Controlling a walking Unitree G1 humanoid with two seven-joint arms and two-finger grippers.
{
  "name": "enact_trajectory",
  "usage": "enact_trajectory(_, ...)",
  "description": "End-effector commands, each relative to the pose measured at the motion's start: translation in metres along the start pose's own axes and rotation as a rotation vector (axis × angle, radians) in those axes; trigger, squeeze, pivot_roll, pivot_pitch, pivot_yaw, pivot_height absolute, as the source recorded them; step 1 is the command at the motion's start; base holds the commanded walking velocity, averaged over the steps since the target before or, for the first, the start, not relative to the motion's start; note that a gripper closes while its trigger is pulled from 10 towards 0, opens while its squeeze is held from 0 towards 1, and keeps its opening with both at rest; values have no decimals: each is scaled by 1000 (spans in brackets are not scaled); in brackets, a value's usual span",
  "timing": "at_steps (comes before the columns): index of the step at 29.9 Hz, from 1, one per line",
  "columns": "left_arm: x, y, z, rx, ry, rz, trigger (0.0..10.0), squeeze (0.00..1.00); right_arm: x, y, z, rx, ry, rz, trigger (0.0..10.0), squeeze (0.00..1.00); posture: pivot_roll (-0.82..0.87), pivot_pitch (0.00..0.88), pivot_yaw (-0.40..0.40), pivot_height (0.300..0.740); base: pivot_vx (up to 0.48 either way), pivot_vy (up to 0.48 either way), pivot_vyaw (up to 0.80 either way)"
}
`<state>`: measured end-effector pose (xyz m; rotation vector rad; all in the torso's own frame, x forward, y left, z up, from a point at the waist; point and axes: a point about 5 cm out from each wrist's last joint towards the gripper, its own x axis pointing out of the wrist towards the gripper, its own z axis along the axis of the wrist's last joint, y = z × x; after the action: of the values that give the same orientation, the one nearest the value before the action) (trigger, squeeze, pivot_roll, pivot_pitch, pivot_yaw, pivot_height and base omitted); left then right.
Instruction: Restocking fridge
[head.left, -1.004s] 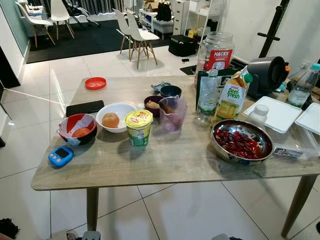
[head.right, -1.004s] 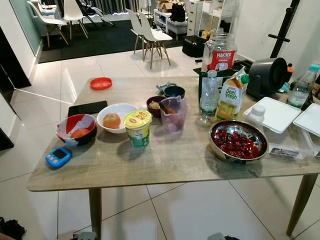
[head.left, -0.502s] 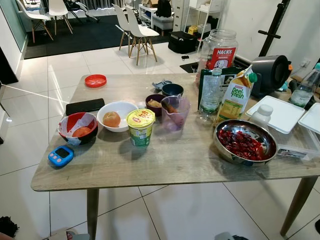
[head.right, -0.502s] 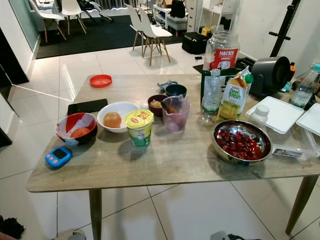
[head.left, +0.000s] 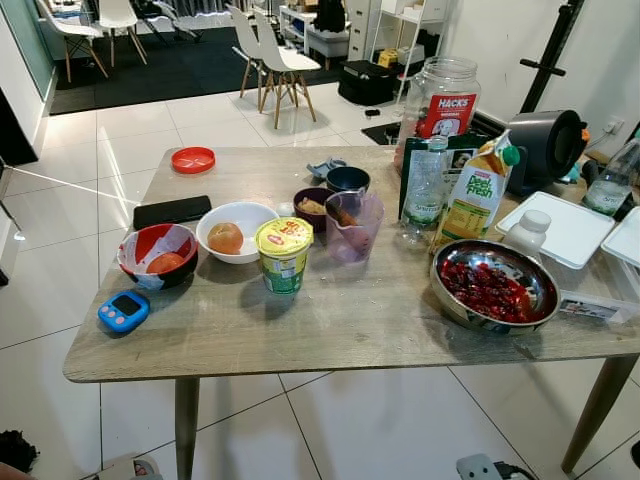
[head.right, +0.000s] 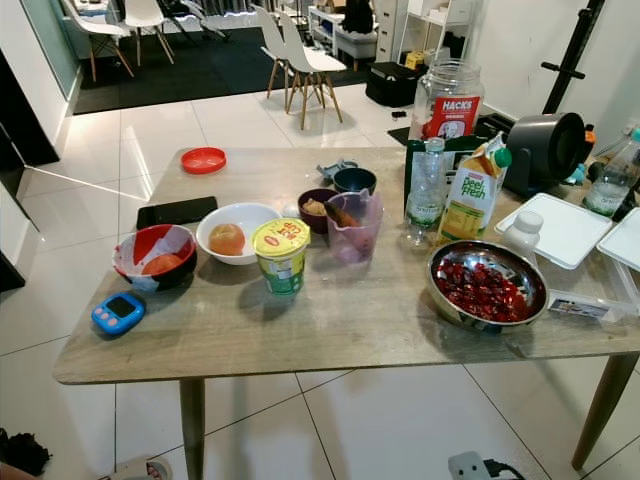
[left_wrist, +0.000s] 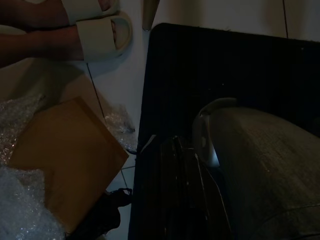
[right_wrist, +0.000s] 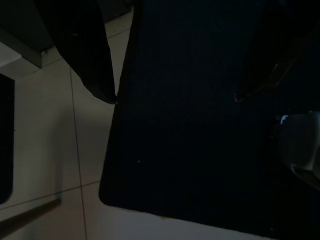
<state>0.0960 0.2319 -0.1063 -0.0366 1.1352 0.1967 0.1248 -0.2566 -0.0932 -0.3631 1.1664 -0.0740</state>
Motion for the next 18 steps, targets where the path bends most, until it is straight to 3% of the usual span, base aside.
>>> enact_trajectory(1, -2, 8, -8, -26, 33, 27, 10000, 0, 0, -1, -2, 12, 11, -9, 10000, 0, -32, 0, -8, 740, 0, 0, 0)
enact_trajectory(10, -8, 37, -18, -102, 67, 152, 10000, 0, -1, -6, -8, -5, 34, -33, 10000, 0, -24, 0, -10, 740, 0, 0, 0)
enact_trajectory(13, -18, 70, -26, -176, 86, 300, 10000, 0, -1, -8, -10, -12, 40, -37, 10000, 0, -19, 0, -10, 740, 0, 0, 0)
enact_trajectory(14, -18, 70, -26, -176, 86, 300, 10000, 0, -1, -8, -10, -12, 40, -37, 10000, 0, -19, 0, -10, 740, 0, 0, 0)
enact_trajectory(15, -23, 86, -26, -199, 74, 362, 10000, 0, -1, -8, -10, -13, 42, -38, 10000, 0, -16, 0, -8, 740, 0, 0, 0)
enact_trajectory(18, -27, 98, -24, -225, 54, 412, 10000, 0, -1, -8, -9, -14, 42, -37, 10000, 0, -14, 0, -8, 740, 0, 0, 0)
